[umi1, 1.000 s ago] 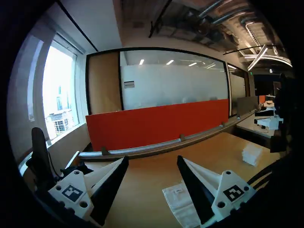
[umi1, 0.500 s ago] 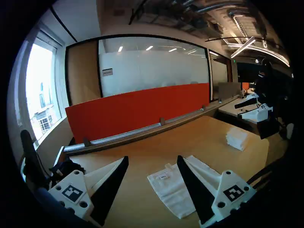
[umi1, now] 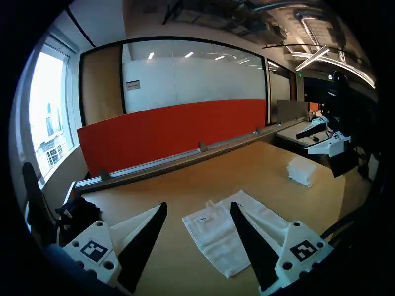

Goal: Fold towel

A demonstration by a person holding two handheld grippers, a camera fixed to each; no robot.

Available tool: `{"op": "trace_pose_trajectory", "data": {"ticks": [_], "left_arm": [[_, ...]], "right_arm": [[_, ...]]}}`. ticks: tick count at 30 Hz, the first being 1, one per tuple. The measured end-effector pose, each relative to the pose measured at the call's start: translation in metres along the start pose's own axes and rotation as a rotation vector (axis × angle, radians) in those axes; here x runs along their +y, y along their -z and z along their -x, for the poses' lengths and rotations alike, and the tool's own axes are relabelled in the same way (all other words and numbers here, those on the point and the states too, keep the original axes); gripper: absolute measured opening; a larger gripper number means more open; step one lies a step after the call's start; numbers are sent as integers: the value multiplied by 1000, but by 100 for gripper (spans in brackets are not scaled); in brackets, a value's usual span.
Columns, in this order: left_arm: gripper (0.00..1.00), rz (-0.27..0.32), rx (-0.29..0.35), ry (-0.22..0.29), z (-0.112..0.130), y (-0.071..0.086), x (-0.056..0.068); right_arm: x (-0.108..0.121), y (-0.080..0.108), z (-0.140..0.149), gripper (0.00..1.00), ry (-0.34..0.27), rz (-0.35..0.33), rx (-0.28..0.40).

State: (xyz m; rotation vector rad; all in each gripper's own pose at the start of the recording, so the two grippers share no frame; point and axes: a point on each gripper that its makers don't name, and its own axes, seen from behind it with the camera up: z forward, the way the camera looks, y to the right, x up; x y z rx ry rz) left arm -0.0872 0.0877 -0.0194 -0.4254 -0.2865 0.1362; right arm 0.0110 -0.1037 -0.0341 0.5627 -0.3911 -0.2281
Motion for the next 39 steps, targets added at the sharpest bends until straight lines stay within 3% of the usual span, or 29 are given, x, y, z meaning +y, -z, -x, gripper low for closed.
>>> {"op": "trace_pose_trajectory", "data": {"ticks": [9, 39], "left_arm": [[94, 12, -35, 7, 35, -7, 12], [94, 77, -211, -40, 159, -47, 52]], "right_arm": [[-11, -12, 38, 100, 4, -23, -44], [-53, -54, 160, 100, 21, -93, -205]]}}
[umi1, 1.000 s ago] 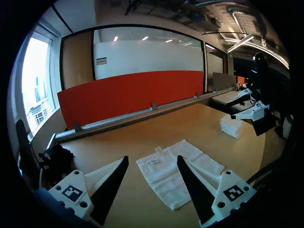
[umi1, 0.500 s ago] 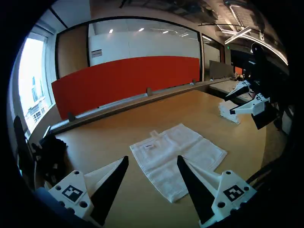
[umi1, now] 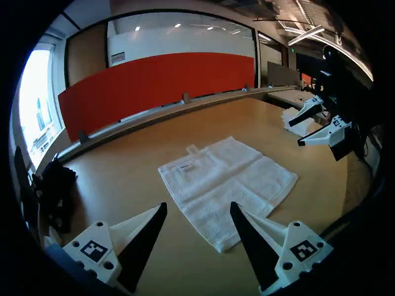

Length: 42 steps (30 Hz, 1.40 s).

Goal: Fold towel

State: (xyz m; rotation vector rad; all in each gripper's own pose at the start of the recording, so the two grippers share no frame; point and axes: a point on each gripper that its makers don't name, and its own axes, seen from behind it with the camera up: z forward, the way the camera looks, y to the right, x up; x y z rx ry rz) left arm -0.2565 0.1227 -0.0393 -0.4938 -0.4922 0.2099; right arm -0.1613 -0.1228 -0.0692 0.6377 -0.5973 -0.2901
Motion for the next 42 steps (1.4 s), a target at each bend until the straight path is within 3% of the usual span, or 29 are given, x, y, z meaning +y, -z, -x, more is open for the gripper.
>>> {"op": "trace_pose_trajectory", "data": {"ticks": [18, 27, 42], "left_arm": [[95, 56, -126, -32, 60, -29, 14], [94, 95, -167, -35, 78, -36, 28], [94, 126, -226, -48, 100, -42, 37]], "right_arm": [[-18, -28, 55, 100, 3, -43, -107], [-23, -37, 79, 100, 13, -63, -149], [-30, -39, 105, 100, 35, -86, -199]]}}
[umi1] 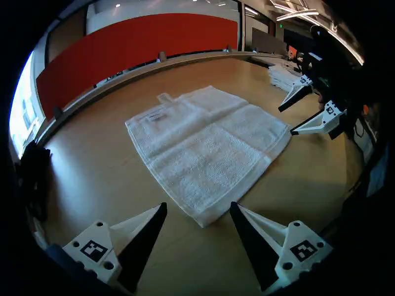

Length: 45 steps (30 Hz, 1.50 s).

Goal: Fold towel

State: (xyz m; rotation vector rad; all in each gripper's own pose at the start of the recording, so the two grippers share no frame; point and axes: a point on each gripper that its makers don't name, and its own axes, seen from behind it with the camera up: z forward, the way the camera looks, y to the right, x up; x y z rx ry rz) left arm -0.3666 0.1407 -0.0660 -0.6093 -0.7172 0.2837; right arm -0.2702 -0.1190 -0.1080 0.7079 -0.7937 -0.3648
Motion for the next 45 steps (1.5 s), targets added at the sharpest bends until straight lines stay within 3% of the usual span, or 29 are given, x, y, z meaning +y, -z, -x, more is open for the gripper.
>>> {"op": "trace_pose_trajectory", "data": {"ticks": [20, 29, 45], "left_arm": [[94, 28, -43, 18, 11, -8, 8], [93, 23, -55, 24, 11, -8, 7], [58, 21, -74, 26, 10, -8, 12]], "right_arm": [[-5, -3, 11, 97, 14, -28, -27], [-10, -3, 14, 83, -20, -60, -31], [-17, -5, 12, 54, -12, -77, -32]]}}
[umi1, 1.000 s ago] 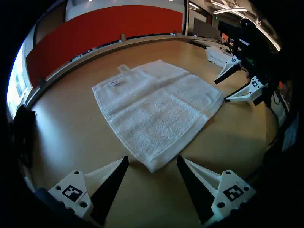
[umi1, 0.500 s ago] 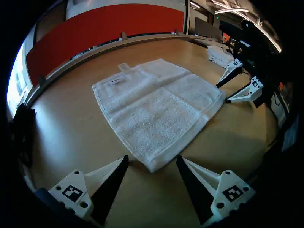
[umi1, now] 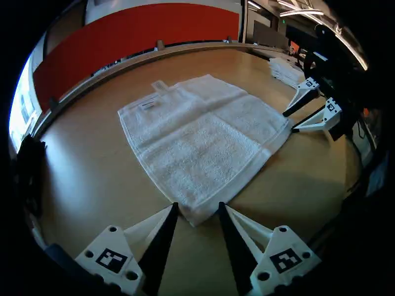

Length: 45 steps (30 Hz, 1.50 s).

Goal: Fold towel

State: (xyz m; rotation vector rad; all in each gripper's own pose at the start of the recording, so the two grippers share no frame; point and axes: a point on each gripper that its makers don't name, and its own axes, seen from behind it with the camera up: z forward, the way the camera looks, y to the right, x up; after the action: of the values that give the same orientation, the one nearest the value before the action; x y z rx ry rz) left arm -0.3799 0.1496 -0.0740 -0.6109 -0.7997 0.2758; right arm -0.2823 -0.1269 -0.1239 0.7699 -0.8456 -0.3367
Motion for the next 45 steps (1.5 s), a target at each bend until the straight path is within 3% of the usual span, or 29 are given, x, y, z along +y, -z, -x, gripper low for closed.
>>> {"op": "trace_pose_trajectory", "data": {"ticks": [4, 6, 8, 10, 14, 18, 27, 36, 45], "left_arm": [[51, -6, -4, 8, 0, 1, -1], [50, -8, -7, 10, 0, 1, -1], [36, -14, -9, 13, -1, 1, -2], [22, -22, -11, 18, -2, 1, -2], [14, -36, -14, 25, -3, 0, -1], [13, -43, -16, 30, -3, 0, -1], [13, -24, -19, 107, -11, 6, -1], [13, -44, 22, 129, -34, 24, -3], [13, -59, 67, 167, -60, 49, -7]], "right_arm": [[-1, 0, 0, 47, 1, -1, 0], [-2, -1, -1, 35, 1, -1, -1], [-2, -1, -1, 25, -5, 2, -1], [-3, -1, -1, 22, -12, 4, -2], [-4, -1, -1, 18, -28, 8, -4], [-4, -1, -2, 17, -40, 10, -3], [1, 9, -12, 17, -30, 32, 10], [14, 30, -40, 17, -41, 59, 51], [19, 55, -68, 17, -13, 76, 85]]}}
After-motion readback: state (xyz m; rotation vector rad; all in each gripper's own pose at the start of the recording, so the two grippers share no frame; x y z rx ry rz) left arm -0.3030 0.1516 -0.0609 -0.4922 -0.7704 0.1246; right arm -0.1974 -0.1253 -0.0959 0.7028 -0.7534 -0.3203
